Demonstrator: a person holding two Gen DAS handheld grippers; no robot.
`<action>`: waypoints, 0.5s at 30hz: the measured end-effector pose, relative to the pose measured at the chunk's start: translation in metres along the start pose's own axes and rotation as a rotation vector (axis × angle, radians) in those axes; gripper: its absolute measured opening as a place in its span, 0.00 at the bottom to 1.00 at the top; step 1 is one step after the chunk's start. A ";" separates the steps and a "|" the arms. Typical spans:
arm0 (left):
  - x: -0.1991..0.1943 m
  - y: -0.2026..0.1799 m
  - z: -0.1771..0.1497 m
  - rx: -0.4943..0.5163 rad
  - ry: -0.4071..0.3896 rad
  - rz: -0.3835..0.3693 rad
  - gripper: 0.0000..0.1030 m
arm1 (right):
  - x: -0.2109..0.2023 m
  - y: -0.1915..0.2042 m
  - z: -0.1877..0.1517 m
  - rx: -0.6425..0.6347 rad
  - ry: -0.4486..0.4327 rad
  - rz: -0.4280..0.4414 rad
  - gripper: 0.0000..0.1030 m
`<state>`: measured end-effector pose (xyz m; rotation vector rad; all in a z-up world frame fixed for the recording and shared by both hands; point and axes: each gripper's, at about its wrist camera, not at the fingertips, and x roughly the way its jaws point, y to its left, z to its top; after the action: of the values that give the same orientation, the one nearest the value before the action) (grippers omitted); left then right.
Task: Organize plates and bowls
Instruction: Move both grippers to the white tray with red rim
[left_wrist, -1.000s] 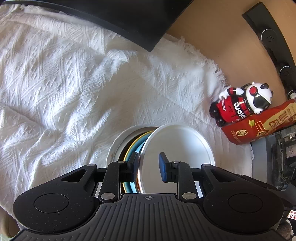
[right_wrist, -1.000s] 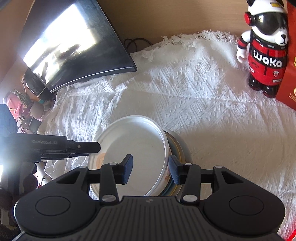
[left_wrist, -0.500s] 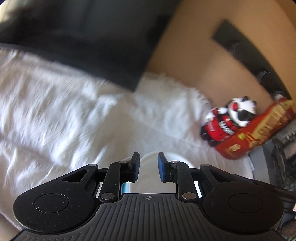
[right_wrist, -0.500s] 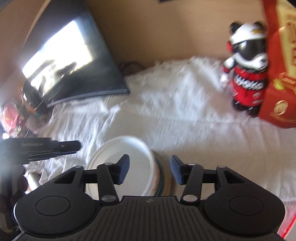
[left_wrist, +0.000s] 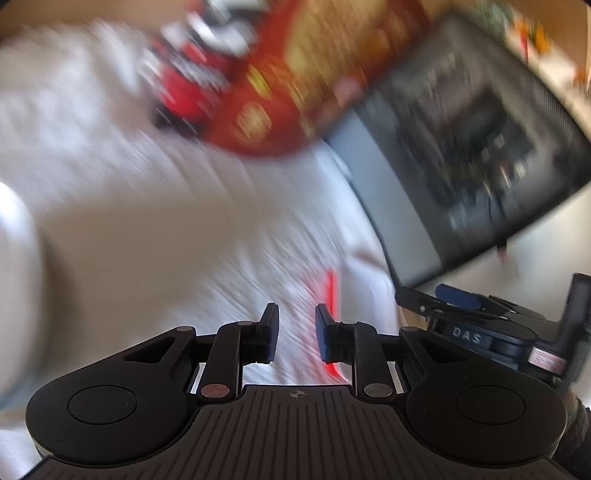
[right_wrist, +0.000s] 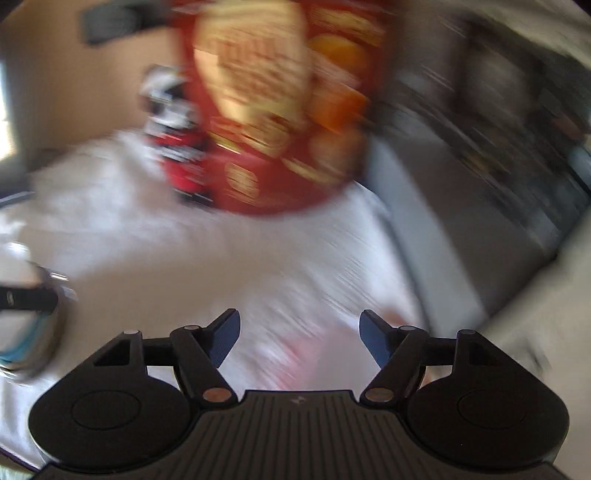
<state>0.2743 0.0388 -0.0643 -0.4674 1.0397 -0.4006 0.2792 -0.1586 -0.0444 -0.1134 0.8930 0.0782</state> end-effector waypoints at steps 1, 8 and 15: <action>0.018 -0.012 -0.002 0.026 0.018 0.001 0.23 | 0.000 -0.013 -0.010 0.021 0.017 -0.014 0.73; 0.114 -0.051 -0.001 0.077 0.066 0.082 0.23 | 0.016 -0.084 -0.065 0.113 0.042 0.010 0.80; 0.157 -0.047 -0.002 -0.014 0.144 0.090 0.23 | 0.062 -0.126 -0.087 0.274 0.124 0.117 0.56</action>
<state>0.3387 -0.0830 -0.1527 -0.4073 1.1991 -0.3509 0.2654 -0.2932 -0.1388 0.1916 1.0258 0.0577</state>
